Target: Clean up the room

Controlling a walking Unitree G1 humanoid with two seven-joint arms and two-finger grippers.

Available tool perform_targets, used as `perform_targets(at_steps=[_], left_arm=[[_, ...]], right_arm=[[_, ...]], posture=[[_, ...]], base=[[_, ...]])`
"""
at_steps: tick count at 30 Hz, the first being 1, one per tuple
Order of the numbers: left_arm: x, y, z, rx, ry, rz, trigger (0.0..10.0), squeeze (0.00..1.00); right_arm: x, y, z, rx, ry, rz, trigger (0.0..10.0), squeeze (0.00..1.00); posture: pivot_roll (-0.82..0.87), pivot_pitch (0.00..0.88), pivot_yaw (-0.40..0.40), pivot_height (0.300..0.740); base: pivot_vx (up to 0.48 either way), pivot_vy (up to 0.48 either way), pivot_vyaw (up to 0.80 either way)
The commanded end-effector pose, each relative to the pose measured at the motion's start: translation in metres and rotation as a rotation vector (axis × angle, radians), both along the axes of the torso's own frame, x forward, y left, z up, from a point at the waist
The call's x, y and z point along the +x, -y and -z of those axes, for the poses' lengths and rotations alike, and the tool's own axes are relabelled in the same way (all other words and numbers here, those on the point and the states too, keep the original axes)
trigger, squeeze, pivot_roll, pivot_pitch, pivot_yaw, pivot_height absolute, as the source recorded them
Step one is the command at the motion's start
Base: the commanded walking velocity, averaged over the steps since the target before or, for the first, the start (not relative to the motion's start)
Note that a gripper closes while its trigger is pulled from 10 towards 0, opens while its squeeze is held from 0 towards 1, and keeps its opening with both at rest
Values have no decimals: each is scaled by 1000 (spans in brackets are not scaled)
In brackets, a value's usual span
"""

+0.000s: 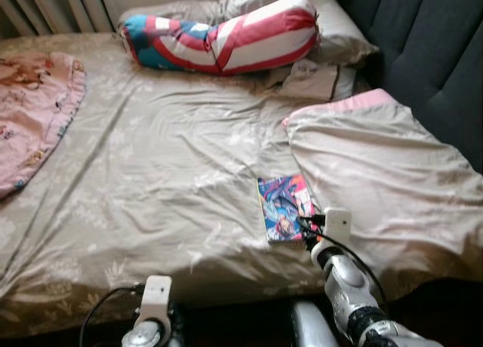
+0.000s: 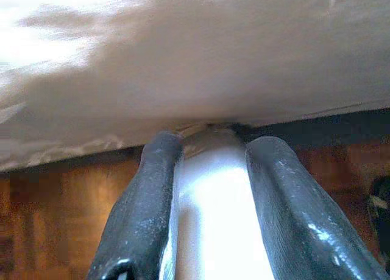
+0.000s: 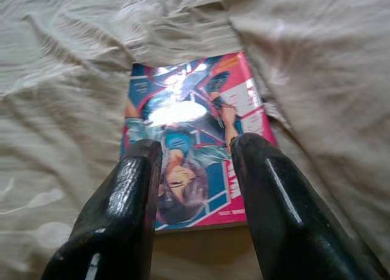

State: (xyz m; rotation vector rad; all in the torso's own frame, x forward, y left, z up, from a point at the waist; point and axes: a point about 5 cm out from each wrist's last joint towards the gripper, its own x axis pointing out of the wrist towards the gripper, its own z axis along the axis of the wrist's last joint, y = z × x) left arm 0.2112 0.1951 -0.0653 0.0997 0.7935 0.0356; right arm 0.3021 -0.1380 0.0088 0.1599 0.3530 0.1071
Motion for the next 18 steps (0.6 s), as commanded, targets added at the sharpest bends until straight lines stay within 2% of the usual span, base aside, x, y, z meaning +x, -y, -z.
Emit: perform_targets(at_steps=[1,10,13,15,18], left_arm=[[-28,0,17,-12,-138,-17,10000,0],[-30,-4,18,-14,-154,-23,10000,0],[-29,-3,17,-17,-153,-27,10000,0],[-27,-2,17,-20,-148,-29,10000,0],[-25,-1,16,-24,-143,-30,10000,0]], right_arm=[[-6,-6,6,-5,-34,-31,10000,0],[-9,-14,10,0,-55,-68,10000,0],[-16,-11,20,-37,-119,-64,10000,0],[-27,-7,32,-73,-207,-57,10000,0],[-38,-1,42,-77,-271,-42,10000,0]], posture=[[1,38,-31,669],[-12,29,-26,719],[-14,12,-32,739],[-16,0,-36,740],[-16,0,-40,740]], base=[[0,0,0],[0,0,0],[0,0,0],[0,0,0],[0,0,0]])
